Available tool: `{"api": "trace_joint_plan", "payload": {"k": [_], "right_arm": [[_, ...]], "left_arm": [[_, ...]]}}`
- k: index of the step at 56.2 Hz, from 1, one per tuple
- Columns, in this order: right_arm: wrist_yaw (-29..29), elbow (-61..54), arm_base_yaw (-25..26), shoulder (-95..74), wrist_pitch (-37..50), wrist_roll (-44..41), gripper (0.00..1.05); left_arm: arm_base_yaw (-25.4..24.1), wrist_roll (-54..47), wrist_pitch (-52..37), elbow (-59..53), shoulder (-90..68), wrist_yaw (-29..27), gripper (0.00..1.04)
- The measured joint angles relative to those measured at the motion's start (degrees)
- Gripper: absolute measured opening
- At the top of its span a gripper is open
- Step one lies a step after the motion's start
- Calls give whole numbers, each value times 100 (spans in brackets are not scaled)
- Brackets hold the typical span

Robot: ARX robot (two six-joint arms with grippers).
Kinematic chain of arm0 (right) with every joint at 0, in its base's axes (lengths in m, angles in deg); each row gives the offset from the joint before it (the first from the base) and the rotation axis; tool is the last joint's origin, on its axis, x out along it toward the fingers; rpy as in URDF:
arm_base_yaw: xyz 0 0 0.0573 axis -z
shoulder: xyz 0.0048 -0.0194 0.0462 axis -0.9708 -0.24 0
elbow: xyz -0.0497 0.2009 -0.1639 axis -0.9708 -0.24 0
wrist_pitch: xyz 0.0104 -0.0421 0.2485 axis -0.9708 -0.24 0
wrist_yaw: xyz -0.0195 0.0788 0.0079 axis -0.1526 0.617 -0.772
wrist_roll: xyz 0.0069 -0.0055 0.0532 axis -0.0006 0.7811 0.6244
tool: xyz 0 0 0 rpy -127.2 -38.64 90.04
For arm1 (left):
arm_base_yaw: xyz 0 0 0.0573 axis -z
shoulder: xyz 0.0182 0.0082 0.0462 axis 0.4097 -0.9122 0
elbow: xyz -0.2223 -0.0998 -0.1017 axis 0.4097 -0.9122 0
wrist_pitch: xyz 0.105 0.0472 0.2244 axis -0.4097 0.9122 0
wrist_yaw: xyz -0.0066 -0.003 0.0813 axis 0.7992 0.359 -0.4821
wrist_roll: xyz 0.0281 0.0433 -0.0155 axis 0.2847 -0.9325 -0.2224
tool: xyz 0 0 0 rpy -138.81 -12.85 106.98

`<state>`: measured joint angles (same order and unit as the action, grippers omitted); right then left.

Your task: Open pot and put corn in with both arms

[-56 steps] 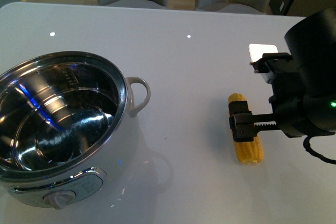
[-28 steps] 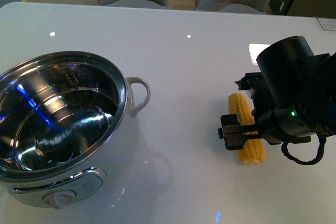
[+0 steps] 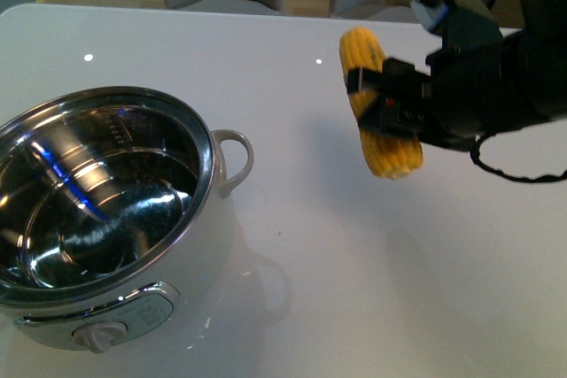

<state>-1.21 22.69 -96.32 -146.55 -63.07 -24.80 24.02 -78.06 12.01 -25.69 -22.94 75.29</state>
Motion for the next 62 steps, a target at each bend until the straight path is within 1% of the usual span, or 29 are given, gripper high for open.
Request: {"api": "trace_joint_plan", "payload": {"k": [4,12,20,42,62], "right_arm": [[63,118,-87,131,-42,155,24],[219,549,-455,153,-210,662,23],[306,868,-713,42,-282,927,23],[291,1648,-1432,-450,-608,1211,23],[313,2116,-1869,-826,-785,1480,23]], "left_arm": [[0,0,0,0,0,0,98],[0,2,0,0,0,0,98],[0,0,0,0,0,0,98],[0,2,0,0,0,0,98],[0,2,0,0,0,0,98]]}}
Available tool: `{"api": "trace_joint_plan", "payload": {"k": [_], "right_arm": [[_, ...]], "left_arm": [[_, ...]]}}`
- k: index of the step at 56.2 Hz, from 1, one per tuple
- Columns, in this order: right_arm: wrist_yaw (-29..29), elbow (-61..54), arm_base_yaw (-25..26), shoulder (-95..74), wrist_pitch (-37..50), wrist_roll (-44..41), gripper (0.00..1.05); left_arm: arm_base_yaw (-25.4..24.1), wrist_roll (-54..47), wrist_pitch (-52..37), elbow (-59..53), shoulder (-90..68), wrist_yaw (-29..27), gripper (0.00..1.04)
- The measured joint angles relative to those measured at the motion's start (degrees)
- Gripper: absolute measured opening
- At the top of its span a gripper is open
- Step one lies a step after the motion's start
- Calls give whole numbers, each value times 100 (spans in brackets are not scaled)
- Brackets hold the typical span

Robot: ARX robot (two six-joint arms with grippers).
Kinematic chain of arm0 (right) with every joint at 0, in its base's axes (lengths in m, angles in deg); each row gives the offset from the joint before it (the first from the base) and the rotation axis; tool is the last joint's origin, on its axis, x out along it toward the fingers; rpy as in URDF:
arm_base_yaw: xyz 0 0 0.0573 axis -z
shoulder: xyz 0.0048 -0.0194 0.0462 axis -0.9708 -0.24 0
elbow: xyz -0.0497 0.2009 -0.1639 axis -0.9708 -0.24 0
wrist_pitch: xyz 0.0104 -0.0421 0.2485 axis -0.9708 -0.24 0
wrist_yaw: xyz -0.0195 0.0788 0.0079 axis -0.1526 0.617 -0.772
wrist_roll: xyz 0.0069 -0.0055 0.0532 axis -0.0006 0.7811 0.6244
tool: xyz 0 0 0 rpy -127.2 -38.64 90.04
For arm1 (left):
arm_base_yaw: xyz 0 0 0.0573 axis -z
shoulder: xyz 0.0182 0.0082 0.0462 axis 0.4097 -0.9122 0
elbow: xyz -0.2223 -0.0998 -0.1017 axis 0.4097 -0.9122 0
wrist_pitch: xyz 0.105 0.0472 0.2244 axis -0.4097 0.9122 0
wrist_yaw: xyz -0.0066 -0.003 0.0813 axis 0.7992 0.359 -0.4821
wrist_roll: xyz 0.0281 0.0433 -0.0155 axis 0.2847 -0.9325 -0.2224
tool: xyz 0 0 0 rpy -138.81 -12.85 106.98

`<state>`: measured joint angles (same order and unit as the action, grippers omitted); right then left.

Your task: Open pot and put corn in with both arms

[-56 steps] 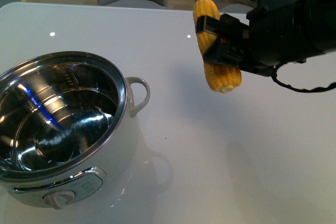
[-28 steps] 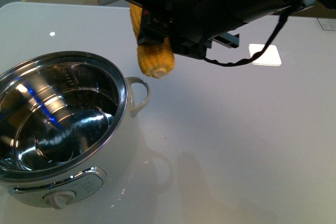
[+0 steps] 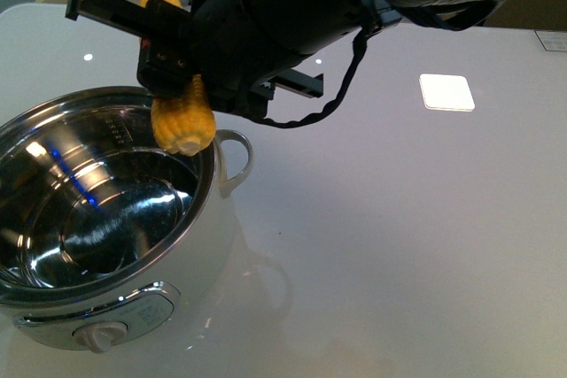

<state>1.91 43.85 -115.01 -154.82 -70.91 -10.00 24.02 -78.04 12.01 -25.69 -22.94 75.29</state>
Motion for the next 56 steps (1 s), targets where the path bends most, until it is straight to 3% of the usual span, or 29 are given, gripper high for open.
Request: {"api": "trace_joint_plan", "payload": {"k": [48,50,56], "right_arm": [[236,688,-448,-820,-273,715,23],[234,693,-459,-841,-286,715,27],[229,699,-494,-870,-323,730,52]], "left_arm": [[0,-2,0,0,0,0,98],[0,0,0,0,0,0,98],[0,0,0,0,0,0,98]]}}
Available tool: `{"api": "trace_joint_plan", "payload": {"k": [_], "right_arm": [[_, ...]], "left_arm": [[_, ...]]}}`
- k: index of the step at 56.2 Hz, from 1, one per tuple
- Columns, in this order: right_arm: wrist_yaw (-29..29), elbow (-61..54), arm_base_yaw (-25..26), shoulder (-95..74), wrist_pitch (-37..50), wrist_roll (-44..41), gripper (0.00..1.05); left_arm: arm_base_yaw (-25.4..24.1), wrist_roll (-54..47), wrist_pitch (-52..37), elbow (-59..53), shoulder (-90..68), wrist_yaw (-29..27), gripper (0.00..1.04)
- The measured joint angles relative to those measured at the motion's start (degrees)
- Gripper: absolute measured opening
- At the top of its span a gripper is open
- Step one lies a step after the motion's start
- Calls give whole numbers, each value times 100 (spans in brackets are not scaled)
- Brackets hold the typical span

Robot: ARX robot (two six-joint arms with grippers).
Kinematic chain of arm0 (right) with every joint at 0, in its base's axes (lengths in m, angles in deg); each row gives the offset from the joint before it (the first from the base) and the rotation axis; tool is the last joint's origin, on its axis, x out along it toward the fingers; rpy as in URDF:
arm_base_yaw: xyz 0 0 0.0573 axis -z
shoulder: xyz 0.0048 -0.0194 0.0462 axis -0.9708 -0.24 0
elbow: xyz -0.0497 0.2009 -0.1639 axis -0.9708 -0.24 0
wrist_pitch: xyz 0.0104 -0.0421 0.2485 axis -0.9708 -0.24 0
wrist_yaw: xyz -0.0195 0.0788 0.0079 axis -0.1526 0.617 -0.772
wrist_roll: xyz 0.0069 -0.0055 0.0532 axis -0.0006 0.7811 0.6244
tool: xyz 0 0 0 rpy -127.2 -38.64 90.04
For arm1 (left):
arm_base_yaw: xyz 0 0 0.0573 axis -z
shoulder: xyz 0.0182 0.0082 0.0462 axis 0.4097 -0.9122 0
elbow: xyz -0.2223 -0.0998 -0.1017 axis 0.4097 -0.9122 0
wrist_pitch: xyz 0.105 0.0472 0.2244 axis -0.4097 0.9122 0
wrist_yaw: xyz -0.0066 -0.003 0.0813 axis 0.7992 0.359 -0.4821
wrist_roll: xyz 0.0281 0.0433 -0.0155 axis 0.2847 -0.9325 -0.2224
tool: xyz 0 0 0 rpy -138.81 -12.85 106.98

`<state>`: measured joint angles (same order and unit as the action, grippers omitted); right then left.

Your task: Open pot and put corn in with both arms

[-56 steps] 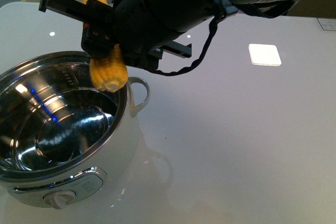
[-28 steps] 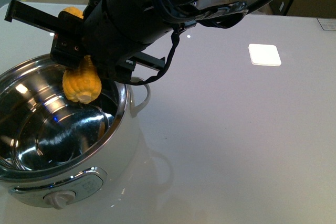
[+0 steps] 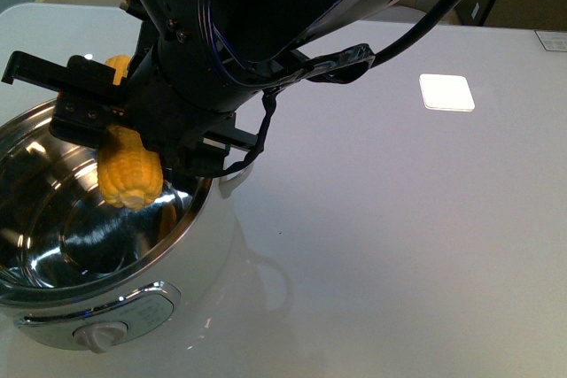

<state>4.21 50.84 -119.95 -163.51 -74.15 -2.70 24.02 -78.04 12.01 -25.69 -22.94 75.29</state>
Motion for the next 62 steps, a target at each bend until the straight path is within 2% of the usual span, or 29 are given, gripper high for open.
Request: {"api": "trace_joint_plan", "payload": {"k": [3,17,33,43,51,62], "right_arm": [[2,2,-7,0,-2,7,62],[-28,35,9,0,-4,129,97],[-179,-369,450,433,212,262,96],[-374,-1473,1342,1707,629,251,96],[-962,-2575,2092,3091,588,-337,96],[-1746,-3681,2763,4566,339,-1386,96]], "left_arm": [[0,-2,0,0,0,0,98],[0,0,0,0,0,0,98],[0,0,0,0,0,0,98],[0,-2,0,0,0,0,98],[0,-2,0,0,0,0,98],[0,-2,0,0,0,0,98]]}}
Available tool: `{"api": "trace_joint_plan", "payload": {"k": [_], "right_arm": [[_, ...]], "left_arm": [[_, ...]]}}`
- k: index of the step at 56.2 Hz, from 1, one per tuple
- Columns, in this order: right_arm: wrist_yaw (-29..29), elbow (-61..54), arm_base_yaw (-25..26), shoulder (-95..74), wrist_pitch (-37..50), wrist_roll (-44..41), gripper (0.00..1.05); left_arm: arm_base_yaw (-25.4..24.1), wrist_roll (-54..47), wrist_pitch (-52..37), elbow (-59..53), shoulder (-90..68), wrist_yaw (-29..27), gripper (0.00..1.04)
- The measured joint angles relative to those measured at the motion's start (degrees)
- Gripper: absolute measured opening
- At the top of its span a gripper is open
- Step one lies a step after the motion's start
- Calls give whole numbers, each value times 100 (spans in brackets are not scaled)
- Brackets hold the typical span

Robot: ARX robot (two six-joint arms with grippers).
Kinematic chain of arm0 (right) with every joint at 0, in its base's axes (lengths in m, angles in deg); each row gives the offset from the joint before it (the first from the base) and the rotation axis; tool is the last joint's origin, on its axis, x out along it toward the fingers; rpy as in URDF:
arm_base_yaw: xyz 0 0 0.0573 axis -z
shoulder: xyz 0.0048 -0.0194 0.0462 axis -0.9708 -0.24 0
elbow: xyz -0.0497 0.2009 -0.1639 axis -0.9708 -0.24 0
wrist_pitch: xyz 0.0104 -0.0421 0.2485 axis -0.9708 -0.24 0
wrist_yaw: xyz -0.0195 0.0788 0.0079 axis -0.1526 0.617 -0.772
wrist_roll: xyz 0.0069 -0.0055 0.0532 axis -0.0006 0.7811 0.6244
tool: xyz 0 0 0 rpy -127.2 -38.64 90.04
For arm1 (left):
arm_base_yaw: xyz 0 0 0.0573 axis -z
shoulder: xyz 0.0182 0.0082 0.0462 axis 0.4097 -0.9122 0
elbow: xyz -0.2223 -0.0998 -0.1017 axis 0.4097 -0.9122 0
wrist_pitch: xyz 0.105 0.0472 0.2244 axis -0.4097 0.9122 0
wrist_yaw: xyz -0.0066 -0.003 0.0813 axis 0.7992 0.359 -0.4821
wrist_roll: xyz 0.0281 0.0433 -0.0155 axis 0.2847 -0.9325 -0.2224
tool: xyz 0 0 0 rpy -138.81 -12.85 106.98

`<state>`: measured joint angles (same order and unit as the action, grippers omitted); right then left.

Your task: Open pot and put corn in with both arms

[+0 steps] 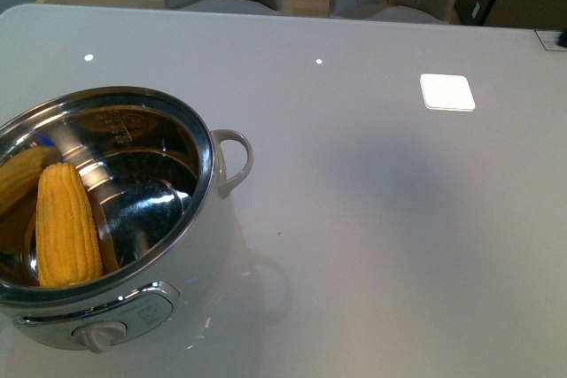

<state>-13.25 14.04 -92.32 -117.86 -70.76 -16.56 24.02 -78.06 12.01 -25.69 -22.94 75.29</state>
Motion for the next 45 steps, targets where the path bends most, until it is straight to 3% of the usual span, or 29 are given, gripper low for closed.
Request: {"api": "trace_joint_plan", "payload": {"k": [8,28,36,39,45], "right_arm": [[-271,-734,275,1285,-243,-763,96],[-433,-1502,767,2892,-748,-1292,96],[-452,-2658,859,3093,2122,-2210,74],[-404,-2931,918,3241,2745,-2396,65],[-313,-3154,1034,3595,2975,-2570,48]], "left_arm": [[0,0,0,0,0,0,98],[0,0,0,0,0,2,98],[0,0,0,0,0,-2,98],[0,2,0,0,0,-2,98],[0,0,0,0,0,0,98]]}}
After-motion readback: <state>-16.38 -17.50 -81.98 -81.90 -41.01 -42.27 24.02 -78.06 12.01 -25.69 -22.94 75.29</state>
